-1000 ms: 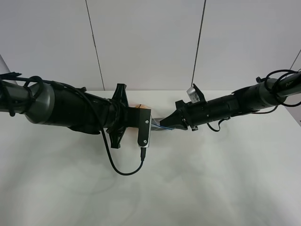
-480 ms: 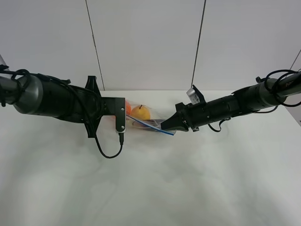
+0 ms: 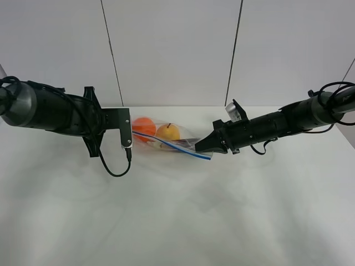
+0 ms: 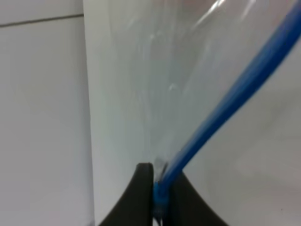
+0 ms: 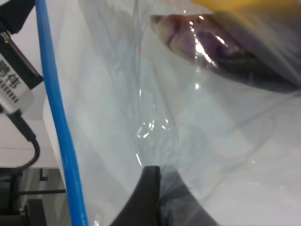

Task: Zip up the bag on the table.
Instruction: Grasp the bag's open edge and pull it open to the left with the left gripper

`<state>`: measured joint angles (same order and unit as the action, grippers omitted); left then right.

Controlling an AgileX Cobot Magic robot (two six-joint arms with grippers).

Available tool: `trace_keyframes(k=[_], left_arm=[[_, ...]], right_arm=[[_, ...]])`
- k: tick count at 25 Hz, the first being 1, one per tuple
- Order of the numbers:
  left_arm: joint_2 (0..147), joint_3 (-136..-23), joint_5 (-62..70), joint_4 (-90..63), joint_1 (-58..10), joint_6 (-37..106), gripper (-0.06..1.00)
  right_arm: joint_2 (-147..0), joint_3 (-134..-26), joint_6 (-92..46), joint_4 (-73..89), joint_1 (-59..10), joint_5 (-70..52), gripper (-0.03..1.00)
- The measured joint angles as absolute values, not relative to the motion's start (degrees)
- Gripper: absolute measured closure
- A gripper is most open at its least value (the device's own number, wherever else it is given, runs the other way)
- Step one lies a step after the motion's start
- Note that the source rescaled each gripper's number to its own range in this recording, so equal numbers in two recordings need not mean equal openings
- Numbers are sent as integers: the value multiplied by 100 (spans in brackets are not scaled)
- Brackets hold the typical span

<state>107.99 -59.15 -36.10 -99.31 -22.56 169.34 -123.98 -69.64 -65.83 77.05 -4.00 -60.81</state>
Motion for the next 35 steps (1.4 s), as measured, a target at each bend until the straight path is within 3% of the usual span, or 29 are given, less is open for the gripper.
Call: trace_keyframes(k=[17, 19, 26, 35], left_arm=[[10816, -5918, -3196, -9937, -2008, 16607, 93], [10816, -5918, -3356, -9937, -1974, 16412, 86], [10816, -5918, -3427, -9937, -1868, 15655, 46], [10817, -6031, -3421, -9937, -1868, 13033, 40]], right_arm=[[-12398, -6982, -6583, 7681, -375, -6154, 97], [-12398, -6982, -6583, 7640, -371, -6148, 97], [-12398, -6982, -6583, 7367, -280, -6062, 97], [-12398, -6982, -6583, 7349, -267, -6058, 97]])
